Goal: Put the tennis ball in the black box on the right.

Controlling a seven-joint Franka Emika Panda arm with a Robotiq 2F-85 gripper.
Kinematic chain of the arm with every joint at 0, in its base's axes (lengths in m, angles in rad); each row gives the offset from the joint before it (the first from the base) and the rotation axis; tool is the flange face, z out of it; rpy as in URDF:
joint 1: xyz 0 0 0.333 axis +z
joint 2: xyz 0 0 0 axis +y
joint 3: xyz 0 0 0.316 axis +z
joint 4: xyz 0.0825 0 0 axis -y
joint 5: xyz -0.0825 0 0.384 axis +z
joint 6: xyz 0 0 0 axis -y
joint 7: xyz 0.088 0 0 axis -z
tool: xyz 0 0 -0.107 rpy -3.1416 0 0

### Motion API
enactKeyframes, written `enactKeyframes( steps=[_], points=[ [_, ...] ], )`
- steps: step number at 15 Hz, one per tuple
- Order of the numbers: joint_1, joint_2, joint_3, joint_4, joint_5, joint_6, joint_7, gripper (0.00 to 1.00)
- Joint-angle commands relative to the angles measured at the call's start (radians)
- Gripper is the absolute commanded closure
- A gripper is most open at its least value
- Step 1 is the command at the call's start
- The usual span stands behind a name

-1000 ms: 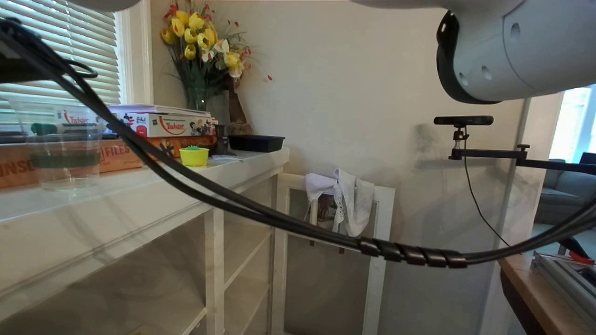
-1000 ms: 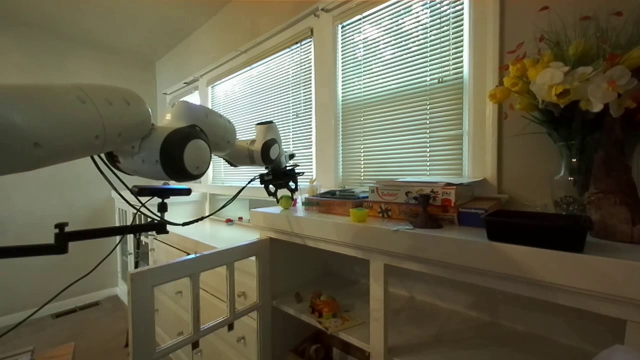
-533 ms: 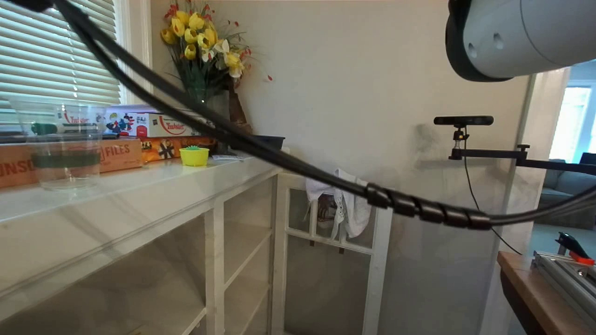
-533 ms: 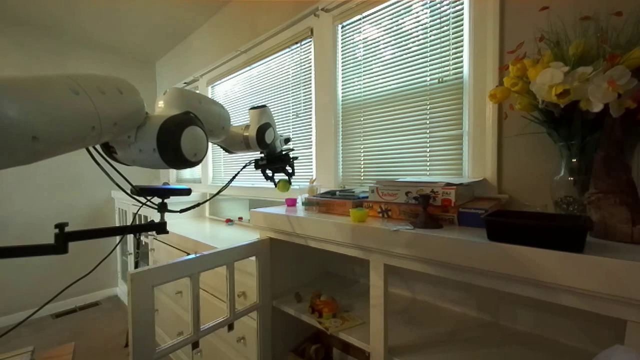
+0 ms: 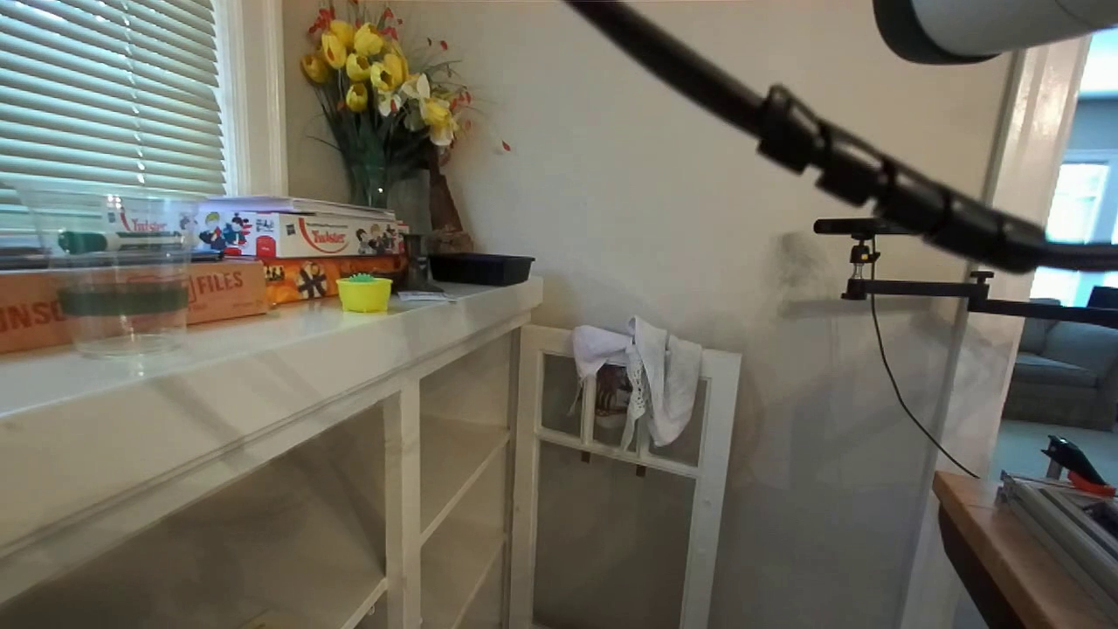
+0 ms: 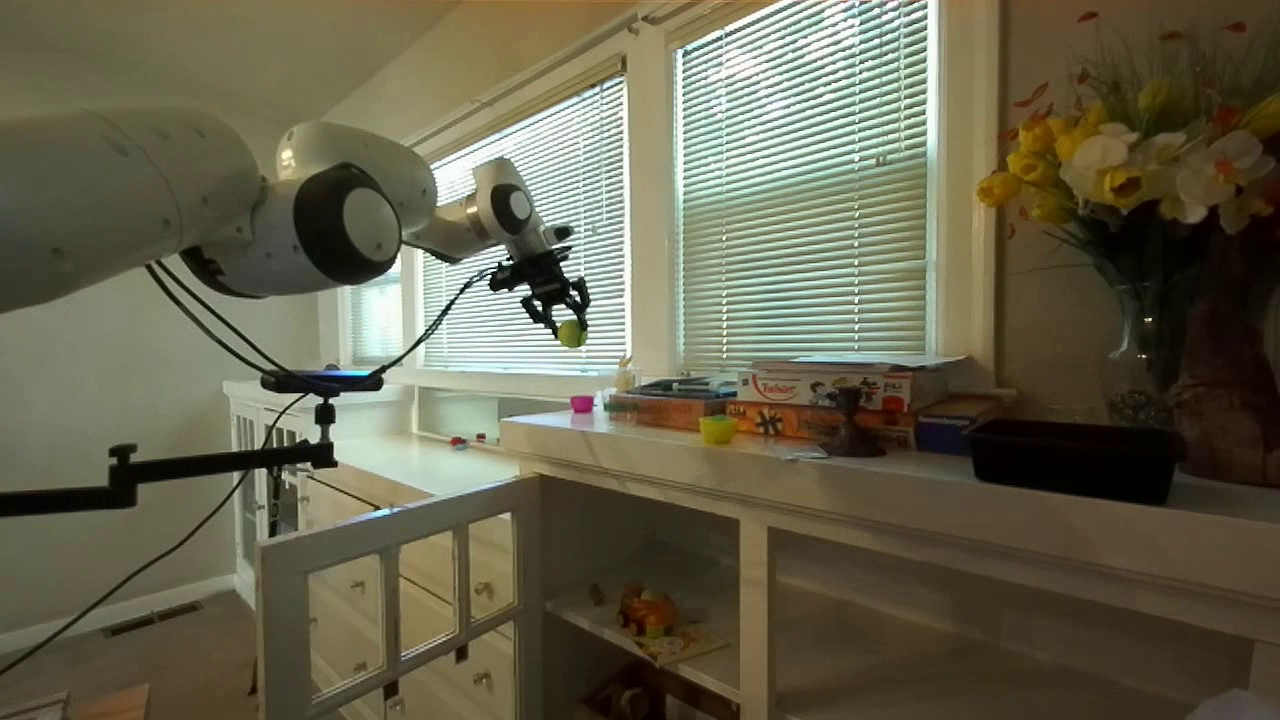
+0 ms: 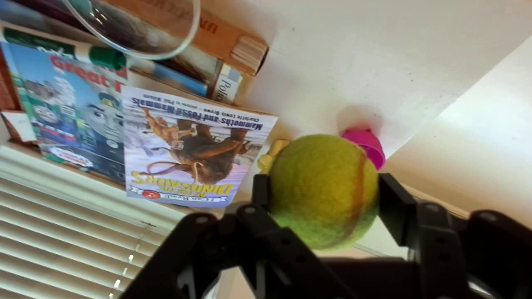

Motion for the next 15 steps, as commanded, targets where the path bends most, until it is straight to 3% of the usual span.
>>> enactKeyframes(
  steps=[1, 3, 4, 6, 7, 15],
  points=[
    [0.048, -0.055, -0.047, -0.003, -0.071, -0.128, 0.122, 0.59],
    [0.055, -0.067, -0.033, 0.001, -0.065, -0.127, 0.127, 0.59],
    [0.035, -0.049, -0.019, 0.001, -0.051, -0.101, 0.092, 0.34],
    [0.045, -0.061, -0.019, 0.001, -0.051, -0.109, 0.096, 0.34],
    [0.046, -0.062, -0.019, 0.001, -0.051, -0.11, 0.097, 0.59],
    [0.0, -0.18, -0.198, 0.012, -0.222, -0.232, 0.301, 0.59]
  ],
)
